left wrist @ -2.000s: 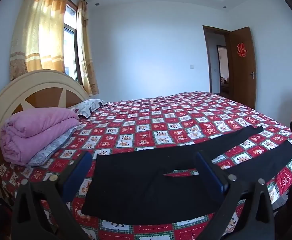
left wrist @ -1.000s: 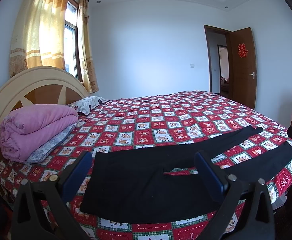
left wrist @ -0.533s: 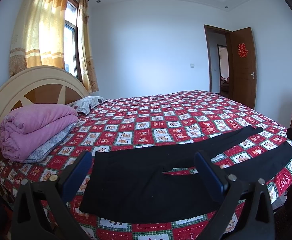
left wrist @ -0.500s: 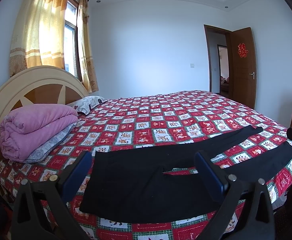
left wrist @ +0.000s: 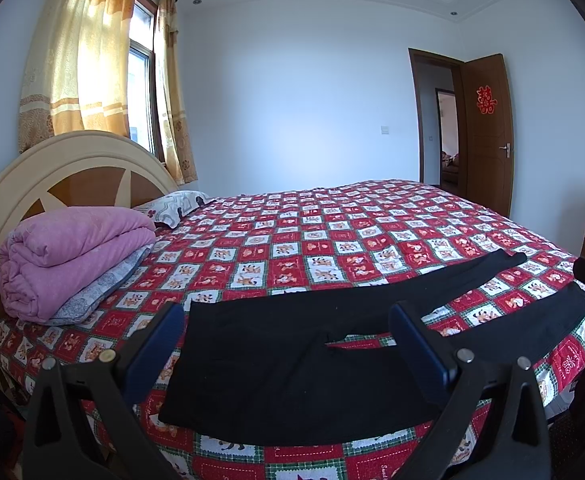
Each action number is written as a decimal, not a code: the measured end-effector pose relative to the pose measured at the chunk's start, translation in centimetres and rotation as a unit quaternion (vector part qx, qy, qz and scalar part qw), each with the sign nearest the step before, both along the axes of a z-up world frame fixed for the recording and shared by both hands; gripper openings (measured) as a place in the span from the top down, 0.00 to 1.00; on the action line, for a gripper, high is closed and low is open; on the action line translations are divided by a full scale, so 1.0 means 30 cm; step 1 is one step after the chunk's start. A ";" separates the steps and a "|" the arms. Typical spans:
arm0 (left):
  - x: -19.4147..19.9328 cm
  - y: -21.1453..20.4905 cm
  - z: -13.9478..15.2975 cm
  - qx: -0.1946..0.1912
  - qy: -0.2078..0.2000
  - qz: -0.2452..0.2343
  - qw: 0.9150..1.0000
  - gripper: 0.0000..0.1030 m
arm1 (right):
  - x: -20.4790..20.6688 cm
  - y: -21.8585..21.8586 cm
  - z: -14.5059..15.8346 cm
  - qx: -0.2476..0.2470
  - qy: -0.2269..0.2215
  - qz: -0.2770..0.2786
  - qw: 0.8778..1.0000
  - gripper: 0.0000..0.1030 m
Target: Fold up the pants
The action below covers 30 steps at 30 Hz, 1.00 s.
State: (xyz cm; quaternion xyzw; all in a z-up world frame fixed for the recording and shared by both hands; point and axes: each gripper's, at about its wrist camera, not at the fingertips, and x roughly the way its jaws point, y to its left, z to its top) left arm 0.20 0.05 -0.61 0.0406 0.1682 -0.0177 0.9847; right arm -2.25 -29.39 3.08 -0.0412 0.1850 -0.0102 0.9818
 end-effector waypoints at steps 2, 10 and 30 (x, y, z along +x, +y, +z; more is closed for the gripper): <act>0.000 0.000 0.000 0.000 0.000 0.000 1.000 0.00 | -0.001 0.000 -0.002 0.000 0.001 0.000 1.000 0.01; 0.001 0.001 0.000 0.000 0.000 0.000 1.000 0.00 | -0.002 0.004 -0.005 -0.002 0.002 0.001 1.000 0.01; 0.009 0.016 -0.054 -0.002 0.011 0.003 1.000 0.00 | 0.011 0.010 -0.020 -0.005 0.013 0.005 1.000 0.01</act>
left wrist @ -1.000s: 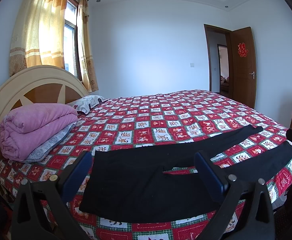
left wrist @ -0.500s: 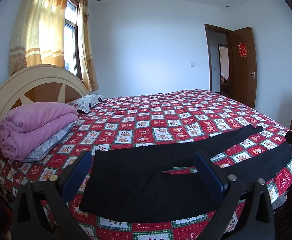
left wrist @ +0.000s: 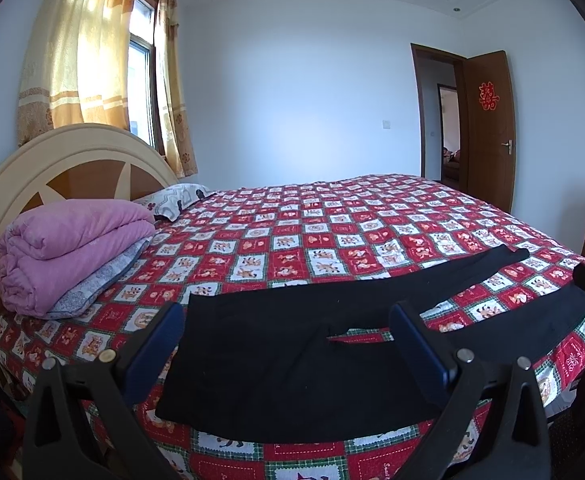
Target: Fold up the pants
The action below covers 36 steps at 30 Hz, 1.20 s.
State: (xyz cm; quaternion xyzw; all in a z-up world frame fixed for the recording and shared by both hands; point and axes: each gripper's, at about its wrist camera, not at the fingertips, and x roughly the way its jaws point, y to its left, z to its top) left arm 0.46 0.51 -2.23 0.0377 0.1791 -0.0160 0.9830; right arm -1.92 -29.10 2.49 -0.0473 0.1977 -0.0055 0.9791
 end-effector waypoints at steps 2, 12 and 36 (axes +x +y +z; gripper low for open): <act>0.021 0.000 -0.030 -0.002 0.010 0.002 1.000 0.00 | 0.008 0.000 -0.013 0.006 0.006 0.011 1.000 0.01; 0.262 0.198 -0.233 -0.022 0.100 0.062 0.993 0.00 | 0.133 -0.008 -0.184 0.006 0.070 0.042 0.997 0.02; 1.039 0.576 -0.486 -0.119 0.265 0.020 0.957 0.73 | 0.606 -0.632 -0.321 0.039 0.167 -0.084 0.982 0.49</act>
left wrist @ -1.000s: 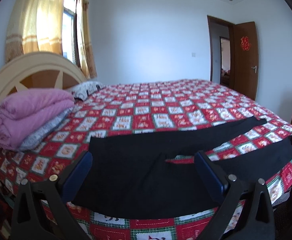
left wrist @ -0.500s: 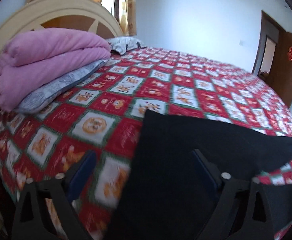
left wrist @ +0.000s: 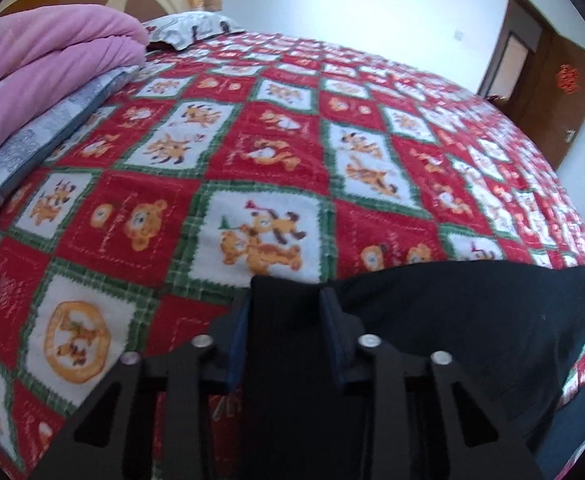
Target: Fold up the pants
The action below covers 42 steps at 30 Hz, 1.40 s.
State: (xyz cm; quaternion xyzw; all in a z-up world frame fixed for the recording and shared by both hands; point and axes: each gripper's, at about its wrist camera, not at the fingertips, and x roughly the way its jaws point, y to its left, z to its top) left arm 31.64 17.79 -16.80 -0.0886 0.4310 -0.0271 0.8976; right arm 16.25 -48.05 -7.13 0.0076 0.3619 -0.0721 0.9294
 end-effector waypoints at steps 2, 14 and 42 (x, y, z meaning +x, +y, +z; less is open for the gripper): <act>0.004 0.014 -0.009 -0.019 0.000 -0.004 1.000 0.79 | 0.069 -0.083 0.024 0.013 0.004 -0.017 1.000 0.55; 0.024 -0.007 -0.023 0.018 -0.015 0.001 1.000 0.81 | 0.518 -0.466 0.049 0.031 0.026 -0.102 0.994 0.58; 0.002 -0.034 0.067 0.021 -0.067 -0.011 0.997 0.90 | 0.716 -0.505 0.022 0.051 0.040 -0.028 0.998 0.93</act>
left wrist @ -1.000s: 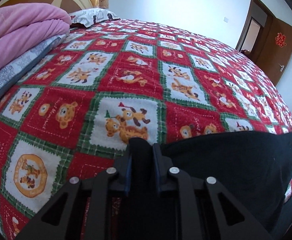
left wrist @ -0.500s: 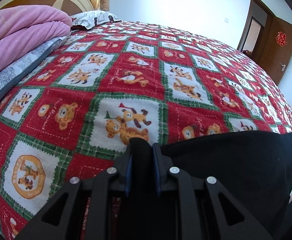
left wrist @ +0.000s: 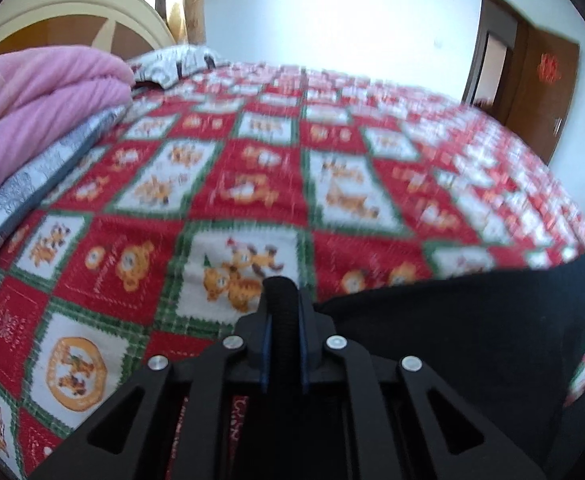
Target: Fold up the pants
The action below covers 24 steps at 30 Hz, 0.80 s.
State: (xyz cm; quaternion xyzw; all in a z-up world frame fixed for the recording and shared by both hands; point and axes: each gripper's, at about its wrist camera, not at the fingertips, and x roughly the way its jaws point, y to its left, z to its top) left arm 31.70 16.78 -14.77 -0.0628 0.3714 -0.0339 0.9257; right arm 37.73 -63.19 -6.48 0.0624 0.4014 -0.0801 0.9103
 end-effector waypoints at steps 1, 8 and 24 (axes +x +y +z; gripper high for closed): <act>-0.013 0.018 0.026 -0.017 -0.015 0.004 1.000 0.90 | -0.046 0.008 0.057 -0.008 -0.022 0.008 1.000 0.93; -0.161 0.091 0.130 -0.105 -0.106 -0.007 0.989 0.90 | -0.333 0.008 0.284 -0.026 -0.133 0.047 0.990 0.93; -0.500 0.134 0.004 -0.162 -0.150 -0.098 0.970 0.89 | -0.964 -0.141 0.053 0.060 -0.137 0.006 0.989 0.92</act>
